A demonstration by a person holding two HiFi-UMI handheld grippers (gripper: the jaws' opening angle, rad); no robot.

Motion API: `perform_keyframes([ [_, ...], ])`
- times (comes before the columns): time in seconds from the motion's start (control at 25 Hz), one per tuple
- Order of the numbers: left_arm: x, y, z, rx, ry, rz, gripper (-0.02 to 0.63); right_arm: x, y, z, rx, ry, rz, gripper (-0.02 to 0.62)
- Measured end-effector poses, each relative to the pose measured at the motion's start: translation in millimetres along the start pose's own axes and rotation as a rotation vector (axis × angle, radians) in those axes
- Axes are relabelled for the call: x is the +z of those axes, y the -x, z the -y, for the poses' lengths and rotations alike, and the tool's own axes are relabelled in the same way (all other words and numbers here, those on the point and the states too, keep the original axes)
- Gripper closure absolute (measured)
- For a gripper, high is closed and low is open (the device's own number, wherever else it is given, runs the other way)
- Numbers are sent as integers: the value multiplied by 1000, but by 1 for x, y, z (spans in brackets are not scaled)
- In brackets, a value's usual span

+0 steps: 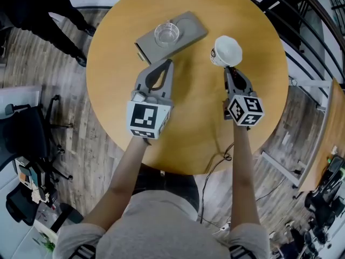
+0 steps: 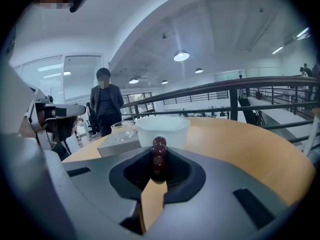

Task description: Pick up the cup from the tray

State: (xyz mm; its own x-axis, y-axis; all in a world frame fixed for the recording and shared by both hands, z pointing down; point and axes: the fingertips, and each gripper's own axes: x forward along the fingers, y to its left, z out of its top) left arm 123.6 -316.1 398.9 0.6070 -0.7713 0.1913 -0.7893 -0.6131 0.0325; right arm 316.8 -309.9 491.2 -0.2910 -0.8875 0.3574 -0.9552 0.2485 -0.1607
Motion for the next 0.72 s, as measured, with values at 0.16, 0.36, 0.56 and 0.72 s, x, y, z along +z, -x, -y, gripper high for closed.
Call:
perform_keyframes([
  [0.16, -4, 1, -1, -2, -7, -7, 600, -25, -7, 1, -10, -28, -39, 561],
  [0.36, -5, 3, -3, 13, -2, -9, 600, -39, -12, 2, -34, 14, -68, 561],
  [0.56, -7, 4, -10, 17, 0, -12, 600, -46, -22, -4, -45, 112, -92, 560],
  [0.72, -8, 5, -14, 26, 3, -14, 600, -49, -27, -8, -38, 146, -97, 561],
])
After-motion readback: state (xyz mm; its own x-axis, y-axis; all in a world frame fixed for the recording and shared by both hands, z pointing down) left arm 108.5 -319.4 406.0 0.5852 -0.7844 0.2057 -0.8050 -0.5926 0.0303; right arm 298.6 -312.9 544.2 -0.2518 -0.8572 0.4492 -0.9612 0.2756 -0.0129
